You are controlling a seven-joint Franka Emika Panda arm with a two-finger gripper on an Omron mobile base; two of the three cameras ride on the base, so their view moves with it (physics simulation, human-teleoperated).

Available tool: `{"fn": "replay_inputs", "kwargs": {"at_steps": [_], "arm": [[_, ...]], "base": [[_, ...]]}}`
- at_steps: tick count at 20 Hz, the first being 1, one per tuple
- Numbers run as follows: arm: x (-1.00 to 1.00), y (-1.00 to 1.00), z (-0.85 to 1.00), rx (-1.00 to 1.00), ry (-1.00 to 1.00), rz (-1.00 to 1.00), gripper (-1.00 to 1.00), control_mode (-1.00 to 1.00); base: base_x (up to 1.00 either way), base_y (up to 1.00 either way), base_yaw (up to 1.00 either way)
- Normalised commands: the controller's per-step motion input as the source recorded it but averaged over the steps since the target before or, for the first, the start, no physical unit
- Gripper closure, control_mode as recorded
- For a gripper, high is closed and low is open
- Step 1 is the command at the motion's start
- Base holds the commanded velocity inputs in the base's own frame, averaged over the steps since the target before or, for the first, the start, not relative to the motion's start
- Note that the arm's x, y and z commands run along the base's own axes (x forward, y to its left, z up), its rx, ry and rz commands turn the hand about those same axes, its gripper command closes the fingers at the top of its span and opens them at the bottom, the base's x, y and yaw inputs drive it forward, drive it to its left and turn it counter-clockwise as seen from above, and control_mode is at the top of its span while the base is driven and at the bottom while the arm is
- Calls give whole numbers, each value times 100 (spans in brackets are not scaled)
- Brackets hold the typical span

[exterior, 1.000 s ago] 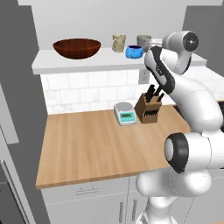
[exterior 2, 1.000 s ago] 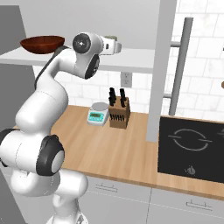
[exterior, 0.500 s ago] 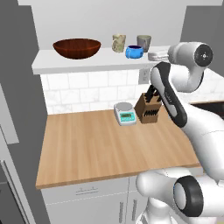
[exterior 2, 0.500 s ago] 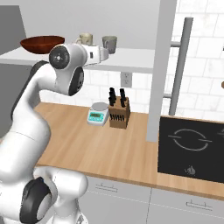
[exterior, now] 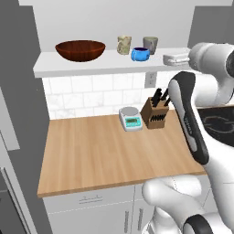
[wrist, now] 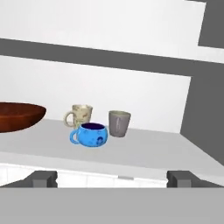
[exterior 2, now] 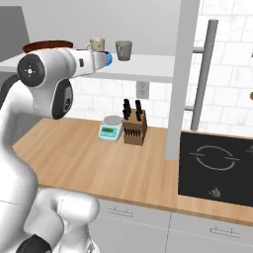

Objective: Gather all objects into one cabinet and sort the glasses and bowls to opposite sides.

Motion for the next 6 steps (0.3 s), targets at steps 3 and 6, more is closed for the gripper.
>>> {"fn": "replay_inputs", "kwargs": {"at_steps": [3,6], "arm": [[-100,0,50,7,1,-3,-100,-100],[-100,0,19,9,8,-5,-100,-100]], "base": [[0,0,0],[0,0,0]]}}
